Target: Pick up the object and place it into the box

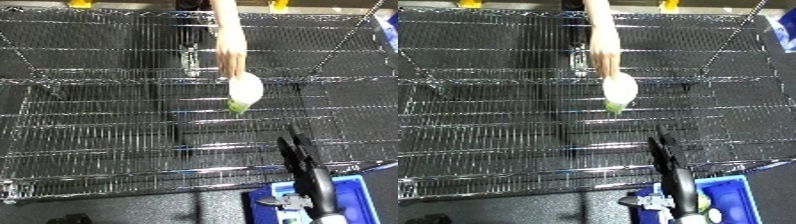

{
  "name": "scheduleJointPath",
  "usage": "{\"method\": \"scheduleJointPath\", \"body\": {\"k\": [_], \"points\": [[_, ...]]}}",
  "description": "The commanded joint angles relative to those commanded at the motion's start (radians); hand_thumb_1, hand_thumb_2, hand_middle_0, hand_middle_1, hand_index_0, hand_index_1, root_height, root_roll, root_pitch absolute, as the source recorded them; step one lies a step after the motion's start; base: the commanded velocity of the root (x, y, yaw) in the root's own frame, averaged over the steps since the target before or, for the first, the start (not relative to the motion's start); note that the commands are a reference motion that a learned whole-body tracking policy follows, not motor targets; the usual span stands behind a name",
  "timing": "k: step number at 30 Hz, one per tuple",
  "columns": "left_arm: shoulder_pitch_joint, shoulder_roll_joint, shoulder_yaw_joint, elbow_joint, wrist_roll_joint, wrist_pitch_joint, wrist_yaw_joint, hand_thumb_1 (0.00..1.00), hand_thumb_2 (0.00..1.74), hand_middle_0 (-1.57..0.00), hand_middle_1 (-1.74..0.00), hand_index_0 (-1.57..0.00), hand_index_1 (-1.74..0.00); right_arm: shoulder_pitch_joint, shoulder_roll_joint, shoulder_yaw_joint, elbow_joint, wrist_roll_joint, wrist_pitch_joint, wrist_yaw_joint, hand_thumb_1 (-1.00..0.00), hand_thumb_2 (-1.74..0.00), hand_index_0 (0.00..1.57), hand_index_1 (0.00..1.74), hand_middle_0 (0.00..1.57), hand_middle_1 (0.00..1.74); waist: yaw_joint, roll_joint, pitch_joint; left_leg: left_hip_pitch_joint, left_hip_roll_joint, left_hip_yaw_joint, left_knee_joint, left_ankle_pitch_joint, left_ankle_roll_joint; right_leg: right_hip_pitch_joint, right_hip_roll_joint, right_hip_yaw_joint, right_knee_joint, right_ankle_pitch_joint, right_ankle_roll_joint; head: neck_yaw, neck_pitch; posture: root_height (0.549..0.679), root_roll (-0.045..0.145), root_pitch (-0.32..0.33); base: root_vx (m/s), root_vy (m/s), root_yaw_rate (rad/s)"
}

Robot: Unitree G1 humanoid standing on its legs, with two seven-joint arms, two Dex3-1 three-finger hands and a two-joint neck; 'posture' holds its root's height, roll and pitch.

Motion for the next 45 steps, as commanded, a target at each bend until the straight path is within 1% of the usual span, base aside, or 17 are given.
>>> {"method": "scheduleJointPath", "body": {"k": [7,14,17,20,24,27,30,33,36,41,45], "points": [[0.005,0.002,0.000,0.000,-0.004,-0.001,-0.003,1.00,1.74,-1.57,-1.74,-1.57,-1.74,-0.001,-0.005,0.000,0.003,-0.011,0.004,-0.011,0.00,0.00,0.00,0.00,0.00,0.00,-0.001,0.003,0.005,-0.010,0.001,-0.001,0.018,-0.004,-0.0023,-0.008,-0.0024,0.001,0.017,-0.004,-0.0005,0.007,-0.011,0.670,0.038,-0.067,0.025,-0.001,-0.001],[0.010,0.003,-0.004,-0.005,-0.005,0.000,-0.001,1.00,1.74,-1.57,-1.74,-1.57,-1.74,0.003,-0.009,-0.007,0.013,-0.033,-0.003,-0.057,0.00,0.00,0.00,0.00,0.00,0.00,-0.004,0.006,0.012,-0.016,0.001,-0.001,0.028,-0.007,-0.0032,-0.015,-0.0057,0.003,0.026,-0.005,0.0017,0.020,-0.008,0.670,0.039,-0.068,0.022,-0.003,-0.007],[0.009,0.004,-0.007,-0.004,-0.001,0.000,-0.001,1.00,1.74,-1.57,-1.74,-1.57,-1.74,-0.003,-0.014,-0.012,0.021,-0.042,-0.012,-0.077,0.00,0.00,0.00,0.00,0.00,0.00,-0.004,0.008,0.017,-0.021,0.000,0.000,0.035,-0.008,-0.0033,-0.020,-0.0069,0.004,0.031,-0.004,0.0025,0.033,0.004,0.670,0.039,-0.068,0.022,-0.009,-0.014],[0.008,0.009,-0.007,-0.004,0.007,-0.002,0.000,1.00,1.74,-1.57,-1.74,-1.57,-1.74,-0.017,-0.022,-0.024,0.027,-0.055,-0.021,-0.101,0.00,0.00,0.00,0.00,0.00,0.00,-0.005,0.012,0.024,-0.028,0.000,0.001,0.044,-0.010,-0.0031,-0.029,-0.0080,0.006,0.039,-0.003,0.0028,0.059,0.041,0.669,0.038,-0.070,0.036,-0.019,-0.020],[0.003,0.024,0.000,-0.011,0.013,-0.004,0.007,1.00,1.74,-1.57,-1.74,-1.57,-1.74,-0.053,-0.045,-0.050,0.027,-0.062,-0.027,-0.144,0.00,0.00,0.00,0.00,0.00,0.00,-0.007,0.020,0.037,-0.047,-0.001,0.002,0.065,-0.014,-0.0023,-0.053,-0.0096,0.010,0.061,-0.004,0.0029,0.095,0.067,0.667,0.038,-0.067,0.016,-0.011,-0.050],[-0.010,0.036,-0.001,-0.019,0.010,-0.005,0.019,1.00,1.74,-1.57,-1.74,-1.57,-1.74,-0.094,-0.063,-0.059,0.032,-0.067,-0.029,-0.183,0.00,0.00,0.00,0.00,0.00,0.00,-0.008,0.028,0.051,-0.068,-0.004,0.001,0.085,-0.019,-0.0006,-0.076,-0.0100,0.016,0.082,-0.005,0.0022,0.117,0.075,0.666,0.039,-0.064,-0.006,0.003,-0.057],[-0.025,0.044,-0.010,-0.020,0.007,-0.008,0.030,1.00,1.74,-1.57,-1.74,-1.57,-1.74,-0.133,-0.077,-0.060,0.051,-0.072,-0.032,-0.211,0.00,0.00,0.00,0.00,0.00,0.00,-0.011,0.036,0.059,-0.094,-0.008,-0.002,0.108,-0.027,0.0032,-0.106,-0.0105,0.023,0.108,-0.010,0.0012,0.135,0.079,0.664,0.040,-0.056,0.002,0.011,-0.054],[-0.035,0.048,-0.020,-0.017,0.005,-0.012,0.035,1.00,1.74,-1.57,-1.74,-1.57,-1.74,-0.160,-0.090,-0.060,0.076,-0.073,-0.037,-0.222,0.00,0.00,0.00,0.00,0.00,0.00,-0.013,0.042,0.060,-0.124,-0.014,-0.003,0.130,-0.034,0.0067,-0.139,-0.0114,0.031,0.132,-0.014,0.0007,0.148,0.084,0.662,0.042,-0.043,0.000,0.008,-0.031],[-0.042,0.055,-0.027,-0.017,0.004,-0.010,0.032,1.00,1.74,-1.57,-1.74,-1.57,-1.74,-0.182,-0.109,-0.061,0.101,-0.066,-0.031,-0.219,0.00,0.00,0.00,0.00,0.00,0.00,-0.012,0.047,0.060,-0.151,-0.021,-0.004,0.145,-0.039,0.0092,-0.168,-0.0120,0.035,0.149,-0.017,0.0001,0.168,0.100,0.660,0.045,-0.029,0.002,-0.010,-0.014],[-0.054,0.069,-0.042,-0.017,0.012,-0.004,0.026,1.00,1.74,-1.57,-1.74,-1.57,-1.74,-0.229,-0.133,-0.050,0.143,-0.056,-0.018,-0.219,0.00,0.00,0.00,0.00,0.00,0.00,-0.010,0.055,0.060,-0.202,-0.031,-0.003,0.174,-0.047,0.0125,-0.221,-0.0154,0.038,0.178,-0.020,-0.0016,0.202,0.145,0.658,0.050,-0.001,-0.006,-0.022,-0.018],[-0.066,0.079,-0.052,-0.021,0.018,0.003,0.030,1.00,1.74,-1.57,-1.74,-1.57,-1.74,-0.270,-0.143,-0.037,0.172,-0.061,-0.008,-0.227,0.00,0.00,0.00,0.00,0.00,0.00,-0.010,0.065,0.060,-0.245,-0.039,-0.001,0.202,-0.057,0.0156,-0.268,-0.0203,0.043,0.211,-0.026,-0.0039,0.234,0.178,0.655,0.055,0.019,0.007,-0.010,-0.031]]}}
